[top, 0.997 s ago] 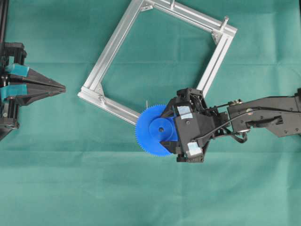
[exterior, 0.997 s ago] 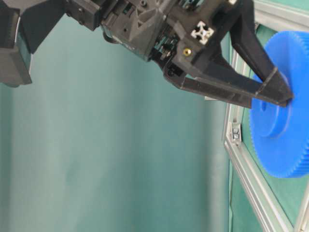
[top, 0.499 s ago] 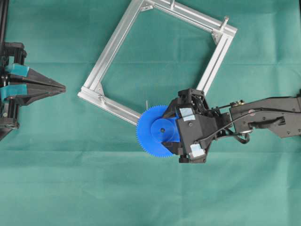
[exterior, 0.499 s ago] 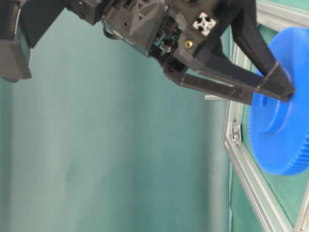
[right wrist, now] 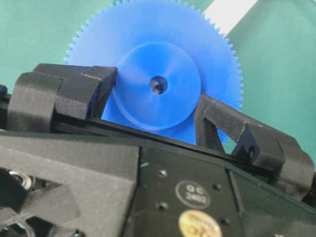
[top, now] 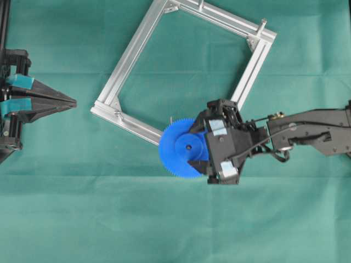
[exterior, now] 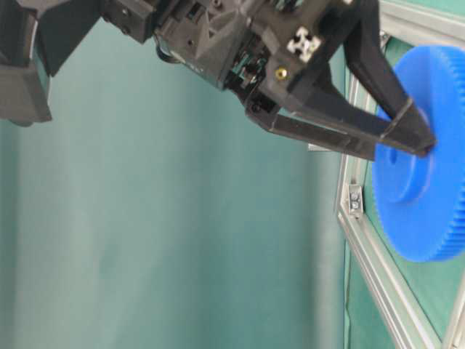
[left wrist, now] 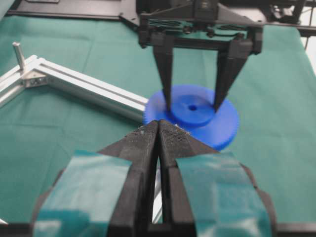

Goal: Find the location of the shaft and insert the gear.

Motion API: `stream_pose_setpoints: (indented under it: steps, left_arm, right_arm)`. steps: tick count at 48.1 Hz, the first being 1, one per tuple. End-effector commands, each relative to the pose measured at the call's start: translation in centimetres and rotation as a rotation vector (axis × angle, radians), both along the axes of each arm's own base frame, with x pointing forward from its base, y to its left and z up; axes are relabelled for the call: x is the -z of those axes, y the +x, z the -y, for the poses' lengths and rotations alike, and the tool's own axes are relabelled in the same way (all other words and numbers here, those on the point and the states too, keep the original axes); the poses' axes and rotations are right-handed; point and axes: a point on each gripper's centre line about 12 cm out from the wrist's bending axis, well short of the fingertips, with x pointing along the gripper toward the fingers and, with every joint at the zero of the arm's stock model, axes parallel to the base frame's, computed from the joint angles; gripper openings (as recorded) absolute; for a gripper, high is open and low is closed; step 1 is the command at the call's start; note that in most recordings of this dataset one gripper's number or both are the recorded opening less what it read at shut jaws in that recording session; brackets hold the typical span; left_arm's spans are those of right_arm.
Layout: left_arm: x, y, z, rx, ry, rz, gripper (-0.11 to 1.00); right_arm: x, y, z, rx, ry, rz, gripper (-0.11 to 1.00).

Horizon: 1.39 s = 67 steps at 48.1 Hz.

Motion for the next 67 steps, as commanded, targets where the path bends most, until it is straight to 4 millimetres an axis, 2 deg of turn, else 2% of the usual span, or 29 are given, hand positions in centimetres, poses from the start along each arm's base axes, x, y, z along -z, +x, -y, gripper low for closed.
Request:
stream_pose_setpoints:
  steps: [1,29,52,67]
  left_arm:
    - [-0.4,0.2,0.0,-0.002,-0.001,0.009,0.01]
    - [-0.3,0.2,0.0,-0.002,0.0,0.003,0.01]
    - [-0.3,0.2,0.0,-0.002,0.0,0.005,0.01]
    - [-0.3,0.2,0.0,-0.002,0.0,0.005,0.01]
  right_arm:
    - [0.9,-0.3,1.1,0.02,-0.011,-0.03,0.69]
    - [0.9,-0.1,1.4,0.026,-0.011,-0.027,0.69]
    - [-0.3,0.8,1.3,0.018,-0.014,0.006,0.69]
    - [-0.3,0.8,1.2,0.017,-0.014,0.006,0.69]
